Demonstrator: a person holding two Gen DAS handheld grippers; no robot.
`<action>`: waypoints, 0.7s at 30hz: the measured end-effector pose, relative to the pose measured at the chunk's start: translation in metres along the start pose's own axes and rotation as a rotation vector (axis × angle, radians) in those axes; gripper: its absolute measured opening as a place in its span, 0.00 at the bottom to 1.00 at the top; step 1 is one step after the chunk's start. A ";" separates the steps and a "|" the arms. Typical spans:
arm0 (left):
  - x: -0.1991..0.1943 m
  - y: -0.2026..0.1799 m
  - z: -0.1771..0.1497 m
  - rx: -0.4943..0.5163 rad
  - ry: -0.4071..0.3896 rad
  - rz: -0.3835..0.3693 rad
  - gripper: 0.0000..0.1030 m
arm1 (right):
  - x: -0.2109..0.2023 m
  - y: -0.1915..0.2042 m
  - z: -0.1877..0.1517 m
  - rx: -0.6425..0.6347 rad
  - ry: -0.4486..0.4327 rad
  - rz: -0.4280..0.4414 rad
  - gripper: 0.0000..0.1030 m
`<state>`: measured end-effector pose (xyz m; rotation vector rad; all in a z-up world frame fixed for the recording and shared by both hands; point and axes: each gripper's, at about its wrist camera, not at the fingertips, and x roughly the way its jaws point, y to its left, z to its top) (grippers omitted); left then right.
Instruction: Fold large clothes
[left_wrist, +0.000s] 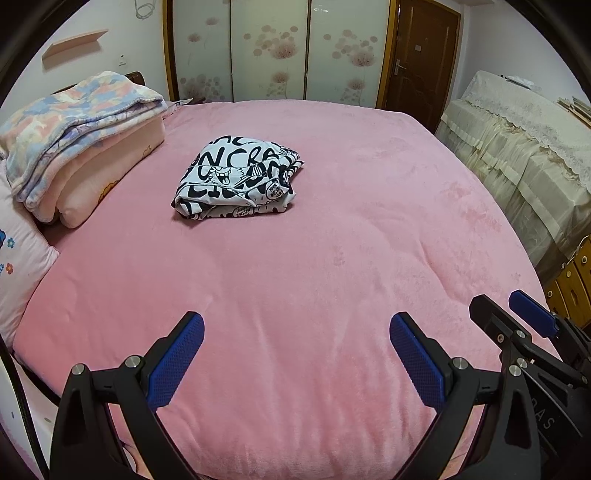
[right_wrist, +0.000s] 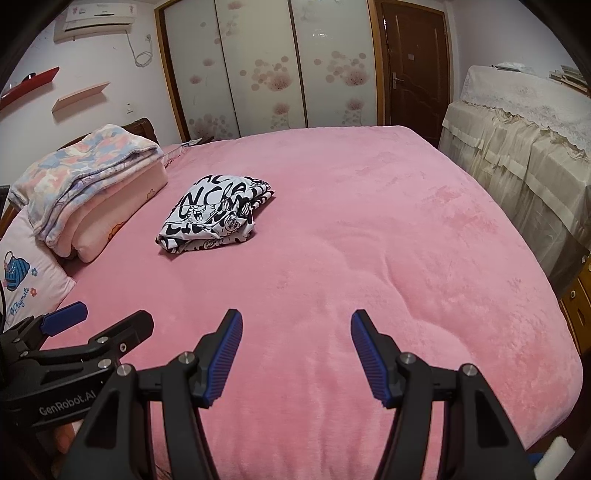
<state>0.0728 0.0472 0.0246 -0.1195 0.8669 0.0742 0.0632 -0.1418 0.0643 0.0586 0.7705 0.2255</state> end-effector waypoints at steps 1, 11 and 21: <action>0.000 0.000 0.000 -0.001 0.002 0.001 0.97 | 0.001 0.001 -0.001 0.001 0.002 -0.002 0.60; 0.005 0.000 -0.002 -0.004 0.019 0.002 0.97 | 0.006 -0.001 -0.004 0.004 0.011 -0.004 0.60; 0.010 0.003 -0.002 -0.008 0.035 0.001 0.97 | 0.008 0.000 -0.008 0.004 0.017 -0.009 0.60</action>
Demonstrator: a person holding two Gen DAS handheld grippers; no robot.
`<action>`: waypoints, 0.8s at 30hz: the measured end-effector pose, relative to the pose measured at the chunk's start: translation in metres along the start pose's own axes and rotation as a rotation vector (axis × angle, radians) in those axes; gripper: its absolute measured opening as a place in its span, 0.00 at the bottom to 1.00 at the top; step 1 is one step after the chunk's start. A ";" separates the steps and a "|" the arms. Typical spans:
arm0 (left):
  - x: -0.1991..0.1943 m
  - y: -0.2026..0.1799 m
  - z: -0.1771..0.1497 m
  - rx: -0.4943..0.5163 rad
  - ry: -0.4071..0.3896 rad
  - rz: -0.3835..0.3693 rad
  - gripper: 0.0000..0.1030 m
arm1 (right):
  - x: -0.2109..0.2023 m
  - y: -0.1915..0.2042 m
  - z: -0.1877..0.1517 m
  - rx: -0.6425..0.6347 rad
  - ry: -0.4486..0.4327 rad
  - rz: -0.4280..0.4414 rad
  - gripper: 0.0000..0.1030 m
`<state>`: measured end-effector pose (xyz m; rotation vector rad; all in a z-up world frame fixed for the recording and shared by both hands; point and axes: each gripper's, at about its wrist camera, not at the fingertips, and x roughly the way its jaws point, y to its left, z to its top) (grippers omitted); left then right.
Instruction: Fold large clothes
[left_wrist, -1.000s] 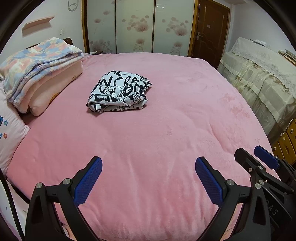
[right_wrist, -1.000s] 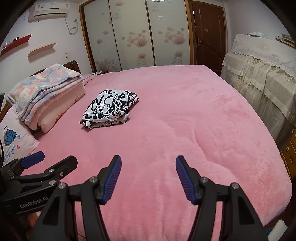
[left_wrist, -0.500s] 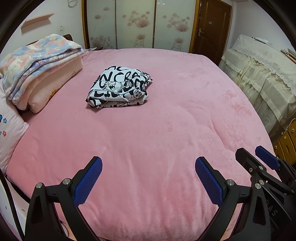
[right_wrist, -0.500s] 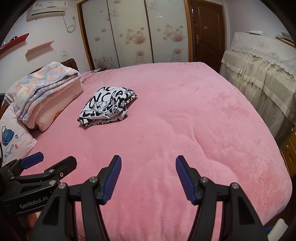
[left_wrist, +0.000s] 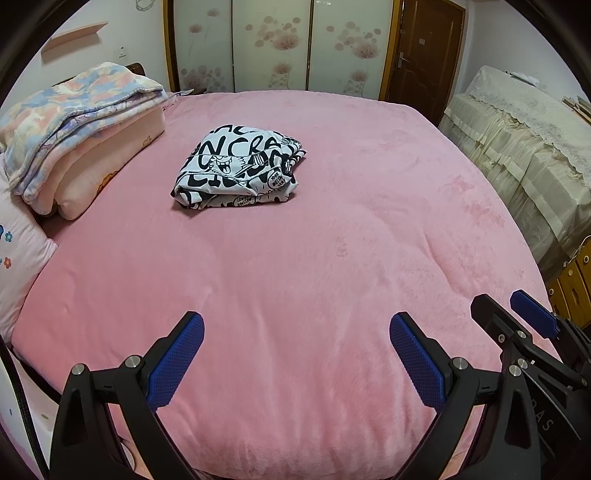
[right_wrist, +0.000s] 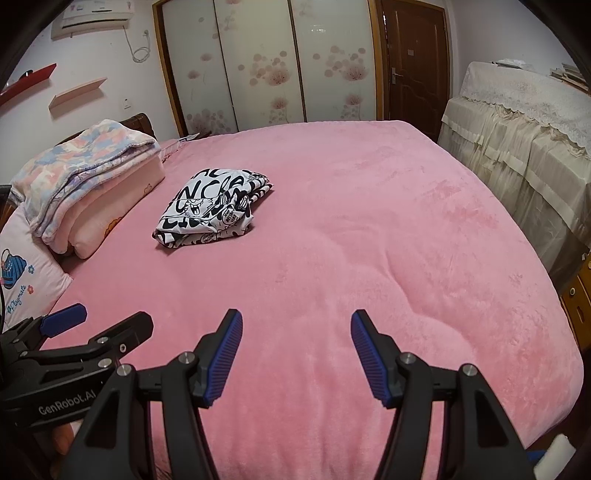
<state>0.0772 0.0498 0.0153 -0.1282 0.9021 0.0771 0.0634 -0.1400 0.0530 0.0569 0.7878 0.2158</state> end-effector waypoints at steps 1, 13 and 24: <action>0.000 0.000 0.000 -0.001 0.001 0.001 0.97 | 0.000 0.000 0.000 0.000 0.001 0.000 0.60; 0.003 0.002 -0.002 -0.005 0.014 0.001 0.97 | 0.005 0.003 -0.003 0.002 0.009 -0.001 0.60; 0.003 0.002 -0.003 -0.008 0.016 0.004 0.97 | 0.006 0.003 -0.004 0.003 0.011 -0.001 0.60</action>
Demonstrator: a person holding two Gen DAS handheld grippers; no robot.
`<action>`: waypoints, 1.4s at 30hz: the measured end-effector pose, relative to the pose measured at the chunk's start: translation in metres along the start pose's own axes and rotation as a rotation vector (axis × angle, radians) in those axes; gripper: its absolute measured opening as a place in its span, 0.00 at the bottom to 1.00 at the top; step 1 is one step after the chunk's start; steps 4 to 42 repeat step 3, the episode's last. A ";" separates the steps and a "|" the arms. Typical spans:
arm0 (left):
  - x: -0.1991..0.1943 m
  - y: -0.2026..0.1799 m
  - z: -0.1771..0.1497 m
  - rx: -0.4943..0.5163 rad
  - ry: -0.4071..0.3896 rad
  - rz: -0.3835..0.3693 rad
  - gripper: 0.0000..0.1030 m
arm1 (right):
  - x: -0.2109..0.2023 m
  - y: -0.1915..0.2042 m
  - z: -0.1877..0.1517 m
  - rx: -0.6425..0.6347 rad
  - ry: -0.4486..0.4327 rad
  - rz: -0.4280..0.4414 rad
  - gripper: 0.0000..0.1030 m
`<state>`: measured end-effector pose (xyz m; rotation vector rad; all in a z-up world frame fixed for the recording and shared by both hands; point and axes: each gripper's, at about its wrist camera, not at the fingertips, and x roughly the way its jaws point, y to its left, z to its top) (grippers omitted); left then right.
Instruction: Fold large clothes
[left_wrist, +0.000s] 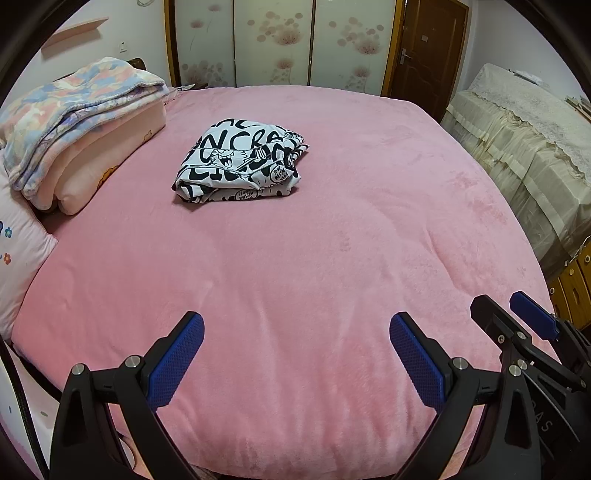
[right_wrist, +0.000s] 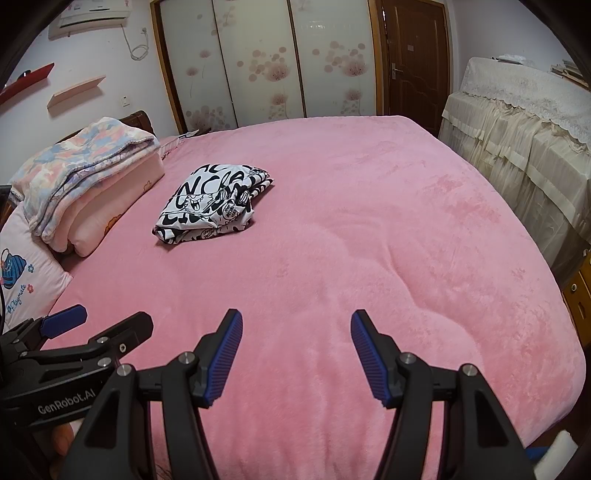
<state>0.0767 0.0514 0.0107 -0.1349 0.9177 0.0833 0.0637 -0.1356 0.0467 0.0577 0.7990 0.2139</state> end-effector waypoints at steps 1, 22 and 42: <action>0.000 0.000 0.000 0.000 0.001 0.000 0.97 | 0.000 0.000 0.000 0.000 0.000 0.001 0.60; 0.001 0.001 -0.001 0.000 0.004 0.001 0.97 | 0.000 0.000 0.000 0.000 0.001 0.001 0.60; 0.001 0.001 -0.001 0.000 0.004 0.001 0.97 | 0.000 0.000 0.000 0.000 0.001 0.001 0.60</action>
